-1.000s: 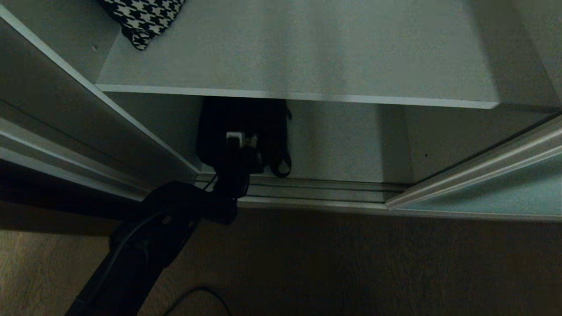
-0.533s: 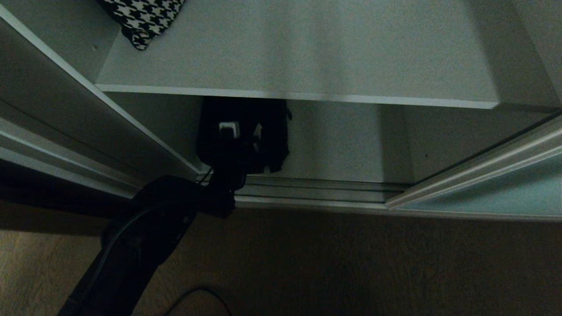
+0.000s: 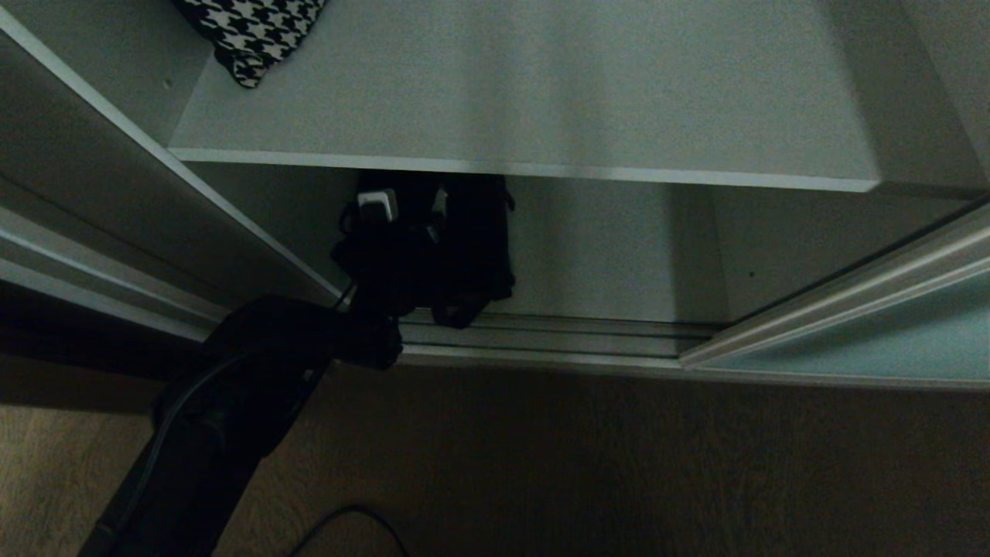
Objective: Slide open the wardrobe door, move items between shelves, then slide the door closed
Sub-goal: Place the bag on the lower shelf
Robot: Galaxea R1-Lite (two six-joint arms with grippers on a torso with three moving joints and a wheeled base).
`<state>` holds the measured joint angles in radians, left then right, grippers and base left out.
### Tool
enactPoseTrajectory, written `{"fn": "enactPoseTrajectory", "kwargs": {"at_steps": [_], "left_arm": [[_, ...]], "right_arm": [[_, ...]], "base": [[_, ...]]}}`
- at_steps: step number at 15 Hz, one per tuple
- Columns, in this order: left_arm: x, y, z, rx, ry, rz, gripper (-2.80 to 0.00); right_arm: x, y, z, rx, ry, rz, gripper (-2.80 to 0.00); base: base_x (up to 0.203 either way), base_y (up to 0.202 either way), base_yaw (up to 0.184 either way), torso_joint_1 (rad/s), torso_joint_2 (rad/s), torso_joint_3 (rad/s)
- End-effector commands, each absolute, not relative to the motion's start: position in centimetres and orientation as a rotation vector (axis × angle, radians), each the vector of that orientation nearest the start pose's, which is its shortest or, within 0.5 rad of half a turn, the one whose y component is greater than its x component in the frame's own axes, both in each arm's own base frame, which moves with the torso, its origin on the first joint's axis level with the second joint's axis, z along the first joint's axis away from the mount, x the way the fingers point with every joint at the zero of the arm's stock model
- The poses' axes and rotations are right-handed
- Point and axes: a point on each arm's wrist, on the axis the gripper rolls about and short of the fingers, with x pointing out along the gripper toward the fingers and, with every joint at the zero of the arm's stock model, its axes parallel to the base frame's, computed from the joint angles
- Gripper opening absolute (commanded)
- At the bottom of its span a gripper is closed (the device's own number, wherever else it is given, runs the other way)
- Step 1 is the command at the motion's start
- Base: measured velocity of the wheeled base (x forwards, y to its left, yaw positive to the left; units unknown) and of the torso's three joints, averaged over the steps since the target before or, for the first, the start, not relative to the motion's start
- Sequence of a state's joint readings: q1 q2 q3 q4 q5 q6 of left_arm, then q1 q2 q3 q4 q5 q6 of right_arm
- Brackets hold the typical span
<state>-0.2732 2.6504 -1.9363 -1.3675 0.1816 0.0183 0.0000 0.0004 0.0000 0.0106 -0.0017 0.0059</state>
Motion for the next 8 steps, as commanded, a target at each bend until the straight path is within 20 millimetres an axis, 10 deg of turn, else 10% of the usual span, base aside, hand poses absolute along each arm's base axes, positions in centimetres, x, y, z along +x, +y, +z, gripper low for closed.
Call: {"fn": "enactPoseTrajectory", "kwargs": {"at_steps": [1,4,5,6,8], "left_arm": [[50.5,-13.6,15.8,-0.142,-0.667,-0.064,0.00],[49.4,-13.4,19.1,-0.184,-0.700,-0.050,0.00],[49.1,-13.7,19.2,-0.185,-0.665,-0.056,-0.75],[48.6,-14.3,19.1,-0.180,-0.622,-0.068,-2.80],[47.7,-15.3,18.4,-0.152,-0.488,-0.091,-2.80]], "right_arm": [[-2.3,0.0,7.4,0.006,0.011,-0.002,-2.80],[-2.3,0.0,7.4,0.006,0.012,-0.002,-2.80],[-2.3,0.0,7.4,0.006,0.011,-0.002,-2.80],[-2.3,0.0,7.4,0.006,0.011,-0.002,-2.80],[-2.3,0.0,7.4,0.006,0.011,-0.002,-2.80]], "base": [[0.000,0.000,0.000,0.000,0.00,0.000],[0.000,0.000,0.000,0.000,0.00,0.000],[0.000,0.000,0.000,0.000,0.00,0.000],[0.000,0.000,0.000,0.000,0.00,0.000],[0.000,0.000,0.000,0.000,0.00,0.000]]}}
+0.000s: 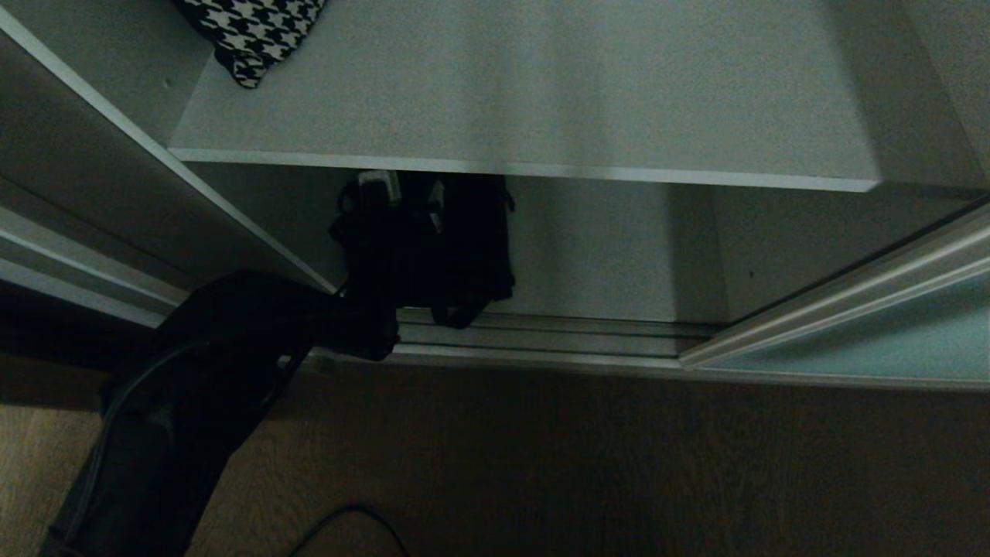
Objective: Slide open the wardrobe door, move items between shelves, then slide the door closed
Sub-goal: Place the bag on the lower shelf
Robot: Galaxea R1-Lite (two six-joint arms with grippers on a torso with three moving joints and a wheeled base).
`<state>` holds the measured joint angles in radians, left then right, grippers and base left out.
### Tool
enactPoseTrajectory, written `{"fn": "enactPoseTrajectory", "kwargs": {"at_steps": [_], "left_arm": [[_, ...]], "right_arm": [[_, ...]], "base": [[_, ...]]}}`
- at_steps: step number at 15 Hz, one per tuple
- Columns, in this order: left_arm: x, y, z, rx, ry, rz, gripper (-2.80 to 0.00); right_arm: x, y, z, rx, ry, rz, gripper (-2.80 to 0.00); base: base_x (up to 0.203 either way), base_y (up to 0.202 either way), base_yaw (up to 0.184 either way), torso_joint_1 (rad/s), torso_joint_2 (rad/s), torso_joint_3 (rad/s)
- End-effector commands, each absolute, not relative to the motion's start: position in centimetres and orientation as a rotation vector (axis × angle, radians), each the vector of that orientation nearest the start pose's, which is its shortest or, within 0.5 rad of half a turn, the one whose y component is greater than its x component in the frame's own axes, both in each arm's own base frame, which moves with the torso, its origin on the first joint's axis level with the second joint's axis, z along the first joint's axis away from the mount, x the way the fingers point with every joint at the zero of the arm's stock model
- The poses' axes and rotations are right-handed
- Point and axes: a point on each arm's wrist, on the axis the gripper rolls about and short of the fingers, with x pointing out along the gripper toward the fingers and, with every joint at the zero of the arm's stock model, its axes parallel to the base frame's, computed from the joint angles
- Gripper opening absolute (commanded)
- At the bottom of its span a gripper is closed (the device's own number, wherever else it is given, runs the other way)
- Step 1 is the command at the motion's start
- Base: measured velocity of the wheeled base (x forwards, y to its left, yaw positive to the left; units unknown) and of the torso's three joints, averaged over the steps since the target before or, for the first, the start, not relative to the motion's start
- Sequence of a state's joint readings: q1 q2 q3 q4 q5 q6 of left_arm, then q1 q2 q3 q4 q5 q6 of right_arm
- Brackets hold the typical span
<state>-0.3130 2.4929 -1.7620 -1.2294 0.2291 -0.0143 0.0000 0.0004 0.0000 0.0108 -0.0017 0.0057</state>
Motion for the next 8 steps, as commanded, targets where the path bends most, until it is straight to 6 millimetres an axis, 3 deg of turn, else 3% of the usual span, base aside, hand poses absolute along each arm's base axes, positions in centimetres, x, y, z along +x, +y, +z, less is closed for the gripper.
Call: {"fn": "enactPoseTrajectory", "kwargs": {"at_steps": [1,4,8], "left_arm": [[47.1,-15.6,17.6,-0.132,-0.398,-0.102,-2.80],[44.4,-15.5,16.3,-0.117,-0.198,-0.118,-2.80],[38.5,-13.5,19.5,-0.114,-0.151,-0.091,-2.80]], "right_arm": [[-2.3,0.0,7.4,0.006,0.012,-0.002,-2.80],[-2.3,0.0,7.4,0.006,0.011,-0.002,-2.80],[-2.3,0.0,7.4,0.006,0.011,-0.002,-2.80]], "base": [[0.000,0.000,0.000,0.000,0.00,0.000],[0.000,0.000,0.000,0.000,0.00,0.000],[0.000,0.000,0.000,0.000,0.00,0.000]]}}
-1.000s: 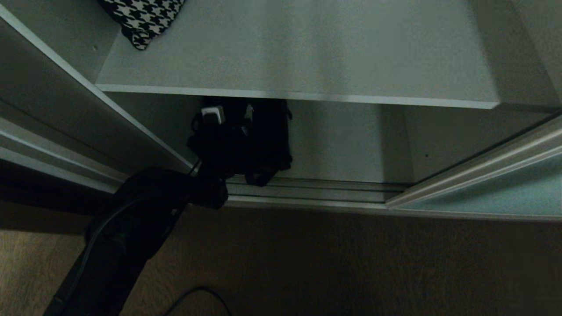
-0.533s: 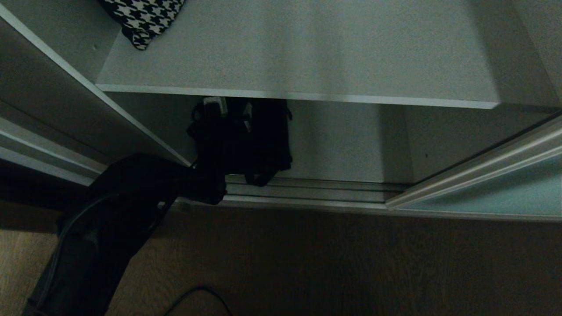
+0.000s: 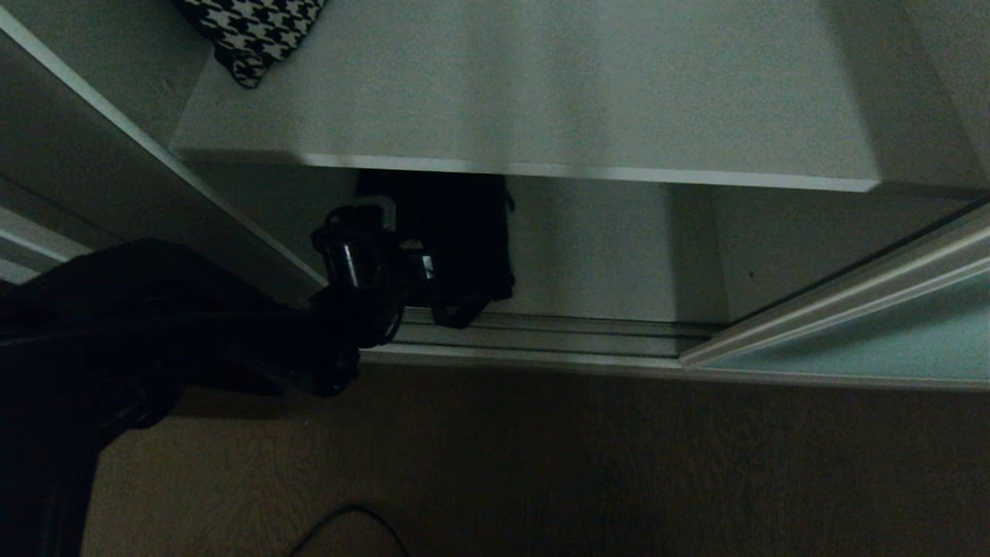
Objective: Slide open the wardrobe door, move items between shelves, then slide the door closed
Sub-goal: Place the bag on the lower shelf
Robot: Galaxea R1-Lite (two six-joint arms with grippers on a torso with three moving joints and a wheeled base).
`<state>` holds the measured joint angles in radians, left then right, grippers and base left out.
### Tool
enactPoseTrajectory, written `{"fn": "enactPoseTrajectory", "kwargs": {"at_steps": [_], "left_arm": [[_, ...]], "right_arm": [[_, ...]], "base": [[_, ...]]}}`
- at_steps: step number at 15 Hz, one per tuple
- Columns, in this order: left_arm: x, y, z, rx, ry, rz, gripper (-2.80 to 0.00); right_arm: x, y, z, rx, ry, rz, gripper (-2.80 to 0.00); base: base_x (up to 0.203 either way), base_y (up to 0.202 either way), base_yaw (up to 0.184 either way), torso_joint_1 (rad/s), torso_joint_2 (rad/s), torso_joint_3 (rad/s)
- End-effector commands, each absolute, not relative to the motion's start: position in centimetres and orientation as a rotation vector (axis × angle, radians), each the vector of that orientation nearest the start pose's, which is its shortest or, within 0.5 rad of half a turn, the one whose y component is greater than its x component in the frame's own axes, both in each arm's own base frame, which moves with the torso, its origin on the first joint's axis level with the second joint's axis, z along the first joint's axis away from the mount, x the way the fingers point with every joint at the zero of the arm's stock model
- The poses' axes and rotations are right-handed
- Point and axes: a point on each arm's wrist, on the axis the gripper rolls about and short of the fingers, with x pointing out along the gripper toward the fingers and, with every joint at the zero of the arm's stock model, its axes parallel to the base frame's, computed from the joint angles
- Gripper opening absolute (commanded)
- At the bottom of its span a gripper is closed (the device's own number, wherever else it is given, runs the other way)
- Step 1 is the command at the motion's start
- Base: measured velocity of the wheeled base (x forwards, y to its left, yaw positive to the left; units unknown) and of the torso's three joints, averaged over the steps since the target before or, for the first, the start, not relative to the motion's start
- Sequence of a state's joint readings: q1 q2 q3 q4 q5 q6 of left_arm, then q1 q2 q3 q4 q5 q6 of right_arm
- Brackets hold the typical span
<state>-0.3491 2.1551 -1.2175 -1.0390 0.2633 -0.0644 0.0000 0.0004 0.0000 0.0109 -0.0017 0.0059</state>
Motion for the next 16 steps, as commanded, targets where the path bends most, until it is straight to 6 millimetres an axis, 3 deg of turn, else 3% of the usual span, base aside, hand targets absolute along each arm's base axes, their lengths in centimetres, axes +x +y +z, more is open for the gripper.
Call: {"fn": "enactPoseTrajectory", "kwargs": {"at_steps": [1,8,11,16], "left_arm": [[36.8,-12.8,20.1,-0.110,-0.141,-0.083,-2.80],[21.8,-7.0,22.6,-0.078,-0.147,-0.036,-2.80],[15.7,-4.6,21.7,-0.076,-0.174,0.049,-2.80],[7.4,-1.4,18.1,-0.053,-0.192,0.176,-2.80]], "right_arm": [[-2.3,0.0,7.4,0.006,0.012,-0.002,-2.80],[-2.3,0.0,7.4,0.006,0.011,-0.002,-2.80],[-2.3,0.0,7.4,0.006,0.011,-0.002,-2.80],[-2.3,0.0,7.4,0.006,0.011,-0.002,-2.80]], "base": [[0.000,0.000,0.000,0.000,0.00,0.000],[0.000,0.000,0.000,0.000,0.00,0.000],[0.000,0.000,0.000,0.000,0.00,0.000],[0.000,0.000,0.000,0.000,0.00,0.000]]}}
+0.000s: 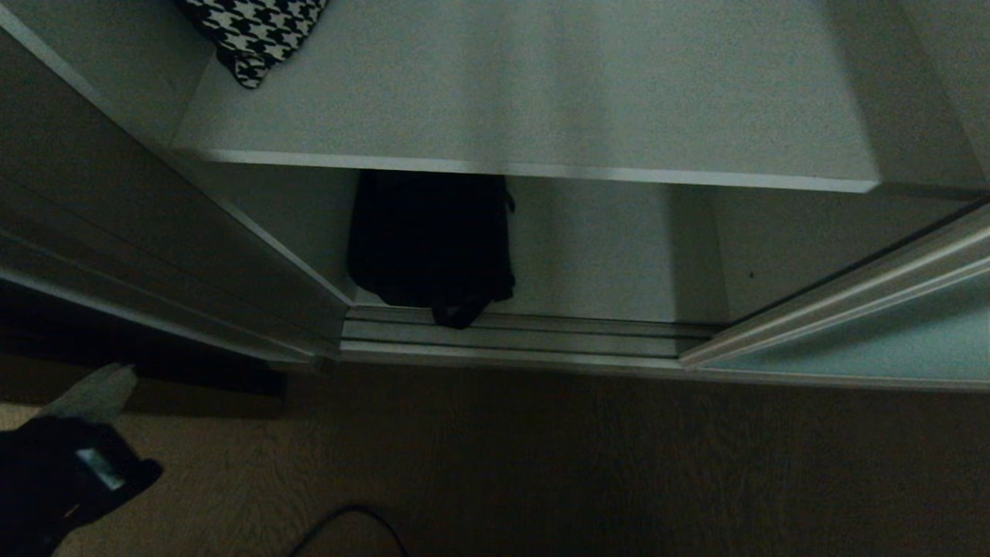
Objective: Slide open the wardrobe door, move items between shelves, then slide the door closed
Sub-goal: Close the door
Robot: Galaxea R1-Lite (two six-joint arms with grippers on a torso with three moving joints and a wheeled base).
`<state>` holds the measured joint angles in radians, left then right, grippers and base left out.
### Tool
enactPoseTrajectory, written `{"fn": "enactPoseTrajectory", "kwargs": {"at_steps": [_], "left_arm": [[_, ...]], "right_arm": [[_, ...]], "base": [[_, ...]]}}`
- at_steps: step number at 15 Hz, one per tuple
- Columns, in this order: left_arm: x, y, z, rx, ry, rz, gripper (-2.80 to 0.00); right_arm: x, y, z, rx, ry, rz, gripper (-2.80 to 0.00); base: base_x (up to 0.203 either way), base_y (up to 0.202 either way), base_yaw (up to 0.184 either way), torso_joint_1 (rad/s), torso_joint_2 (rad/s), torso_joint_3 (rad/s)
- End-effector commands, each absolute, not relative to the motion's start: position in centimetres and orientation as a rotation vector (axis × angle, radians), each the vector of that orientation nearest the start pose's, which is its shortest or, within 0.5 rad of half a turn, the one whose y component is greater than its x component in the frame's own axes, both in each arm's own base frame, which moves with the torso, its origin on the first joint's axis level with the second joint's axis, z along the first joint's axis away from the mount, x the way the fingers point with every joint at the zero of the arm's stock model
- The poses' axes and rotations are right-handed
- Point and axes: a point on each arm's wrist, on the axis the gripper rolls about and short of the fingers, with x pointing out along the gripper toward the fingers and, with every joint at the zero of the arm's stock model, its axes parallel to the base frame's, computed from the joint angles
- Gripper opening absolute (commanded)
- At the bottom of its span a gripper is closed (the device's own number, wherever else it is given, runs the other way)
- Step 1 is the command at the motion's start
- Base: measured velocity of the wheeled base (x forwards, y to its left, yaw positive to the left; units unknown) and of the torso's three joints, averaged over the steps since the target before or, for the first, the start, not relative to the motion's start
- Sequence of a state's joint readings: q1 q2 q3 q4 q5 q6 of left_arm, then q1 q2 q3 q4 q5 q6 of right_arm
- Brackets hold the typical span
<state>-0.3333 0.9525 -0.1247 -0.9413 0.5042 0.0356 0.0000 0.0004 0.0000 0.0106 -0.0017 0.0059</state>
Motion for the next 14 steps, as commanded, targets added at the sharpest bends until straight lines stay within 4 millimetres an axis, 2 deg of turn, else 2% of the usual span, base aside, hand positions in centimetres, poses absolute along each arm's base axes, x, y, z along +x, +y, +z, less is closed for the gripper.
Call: {"fn": "enactPoseTrajectory", "kwargs": {"at_steps": [1,5,7,9,10,14], "left_arm": [[6.1,-0.8,17.5,-0.050,-0.203,0.214,-2.80],[3.2,0.8,15.7,-0.031,-0.230,0.430,-2.80],[1.3,1.1,15.2,-0.040,-0.275,0.481,-2.80],[-0.5,1.2,13.8,-0.032,-0.272,0.503,-2.80],[-0.9,1.2,12.9,-0.017,-0.236,0.491,-2.80],[-1.1,0.6,10.2,0.025,-0.076,0.255,-2.80]], "right_arm": [[-2.3,0.0,7.4,0.006,0.012,-0.002,-2.80],[-2.3,0.0,7.4,0.006,0.011,-0.002,-2.80],[-2.3,0.0,7.4,0.006,0.011,-0.002,-2.80],[-2.3,0.0,7.4,0.006,0.011,-0.002,-2.80],[-2.3,0.0,7.4,0.006,0.012,-0.002,-2.80],[-2.3,0.0,7.4,0.006,0.011,-0.002,-2.80]], "base": [[0.000,0.000,0.000,0.000,0.00,0.000],[0.000,0.000,0.000,0.000,0.00,0.000],[0.000,0.000,0.000,0.000,0.00,0.000],[0.000,0.000,0.000,0.000,0.00,0.000],[0.000,0.000,0.000,0.000,0.00,0.000],[0.000,0.000,0.000,0.000,0.00,0.000]]}}
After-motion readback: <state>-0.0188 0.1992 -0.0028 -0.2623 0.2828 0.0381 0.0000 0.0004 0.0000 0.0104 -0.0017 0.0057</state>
